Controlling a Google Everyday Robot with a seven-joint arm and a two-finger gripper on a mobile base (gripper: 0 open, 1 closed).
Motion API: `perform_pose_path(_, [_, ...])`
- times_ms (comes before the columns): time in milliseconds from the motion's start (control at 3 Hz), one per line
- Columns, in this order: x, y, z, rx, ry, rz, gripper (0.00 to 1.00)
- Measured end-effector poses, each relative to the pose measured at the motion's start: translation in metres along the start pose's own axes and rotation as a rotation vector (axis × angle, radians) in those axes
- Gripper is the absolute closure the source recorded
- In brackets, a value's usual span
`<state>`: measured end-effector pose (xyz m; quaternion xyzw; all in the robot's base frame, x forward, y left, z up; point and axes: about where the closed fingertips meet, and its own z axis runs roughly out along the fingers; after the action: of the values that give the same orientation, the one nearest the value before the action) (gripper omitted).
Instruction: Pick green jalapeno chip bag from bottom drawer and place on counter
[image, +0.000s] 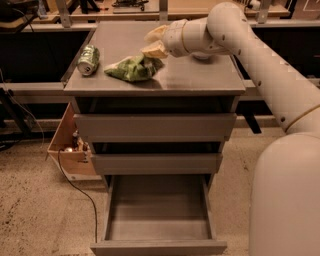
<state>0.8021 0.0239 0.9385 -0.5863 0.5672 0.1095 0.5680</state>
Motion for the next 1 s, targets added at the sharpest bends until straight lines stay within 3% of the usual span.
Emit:
perform_pose_path(333, [0.006, 0.008, -0.002, -0.045, 0.052, -0.073, 0.0])
perform_pose_path(667, [0.01, 0.014, -0.007, -0.073, 0.109, -0.135, 0.0])
perform_pose_path(1000, [0.013, 0.007, -0.042, -0.05, 0.173, -0.177, 0.0])
